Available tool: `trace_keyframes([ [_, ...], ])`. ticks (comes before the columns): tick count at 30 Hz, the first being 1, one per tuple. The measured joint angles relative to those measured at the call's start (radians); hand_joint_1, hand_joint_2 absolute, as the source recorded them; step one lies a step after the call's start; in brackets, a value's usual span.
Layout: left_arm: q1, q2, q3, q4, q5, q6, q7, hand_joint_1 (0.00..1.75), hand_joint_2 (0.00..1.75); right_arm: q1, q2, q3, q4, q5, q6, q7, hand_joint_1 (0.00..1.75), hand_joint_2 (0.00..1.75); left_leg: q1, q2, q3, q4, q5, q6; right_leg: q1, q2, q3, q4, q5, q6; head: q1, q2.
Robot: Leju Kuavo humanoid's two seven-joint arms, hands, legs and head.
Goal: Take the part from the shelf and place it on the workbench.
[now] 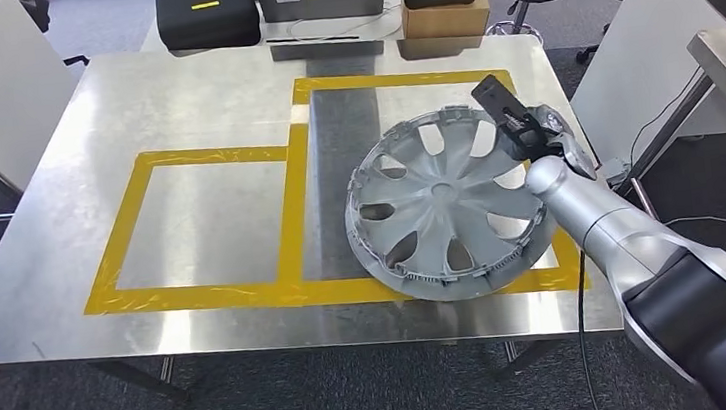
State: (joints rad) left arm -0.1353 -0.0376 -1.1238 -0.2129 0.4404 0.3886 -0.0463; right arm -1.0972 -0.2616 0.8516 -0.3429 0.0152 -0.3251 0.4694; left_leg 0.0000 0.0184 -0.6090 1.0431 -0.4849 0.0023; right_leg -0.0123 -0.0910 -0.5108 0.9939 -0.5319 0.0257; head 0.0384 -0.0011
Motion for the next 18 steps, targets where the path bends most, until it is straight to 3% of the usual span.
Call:
trace_keyframes([
  [9, 0.021, 0.001, -0.001, 0.000, 0.010, 0.004, -0.015, 0.00, 0.00, -0.051, -0.161, -0.067, -0.031, -0.058, -0.028, 0.130, 1.62, 1.75, -0.001, -0.004, -0.001, 0.000, -0.001, 0.001, -0.001, -0.001, 0.000, -0.001, 0.000, 0.000, 0.001, 0.000],
  [17, 0.021, 0.002, -0.019, 0.000, -0.030, -0.005, -0.038, 0.00, 0.00, 0.005, -0.233, -0.083, -0.091, -0.079, -0.014, 0.158, 1.62, 1.75, -0.001, -0.004, -0.001, 0.000, -0.001, 0.001, -0.001, -0.001, 0.000, -0.001, -0.001, 0.003, 0.000, 0.000],
  [18, 0.021, 0.002, -0.021, 0.000, -0.031, -0.005, -0.039, 0.00, 0.44, 0.008, -0.240, -0.084, -0.097, -0.079, -0.014, 0.158, 1.22, 1.75, -0.001, -0.004, -0.001, 0.000, -0.001, 0.001, -0.001, -0.001, 0.000, -0.001, -0.001, 0.003, 0.000, 0.000],
])
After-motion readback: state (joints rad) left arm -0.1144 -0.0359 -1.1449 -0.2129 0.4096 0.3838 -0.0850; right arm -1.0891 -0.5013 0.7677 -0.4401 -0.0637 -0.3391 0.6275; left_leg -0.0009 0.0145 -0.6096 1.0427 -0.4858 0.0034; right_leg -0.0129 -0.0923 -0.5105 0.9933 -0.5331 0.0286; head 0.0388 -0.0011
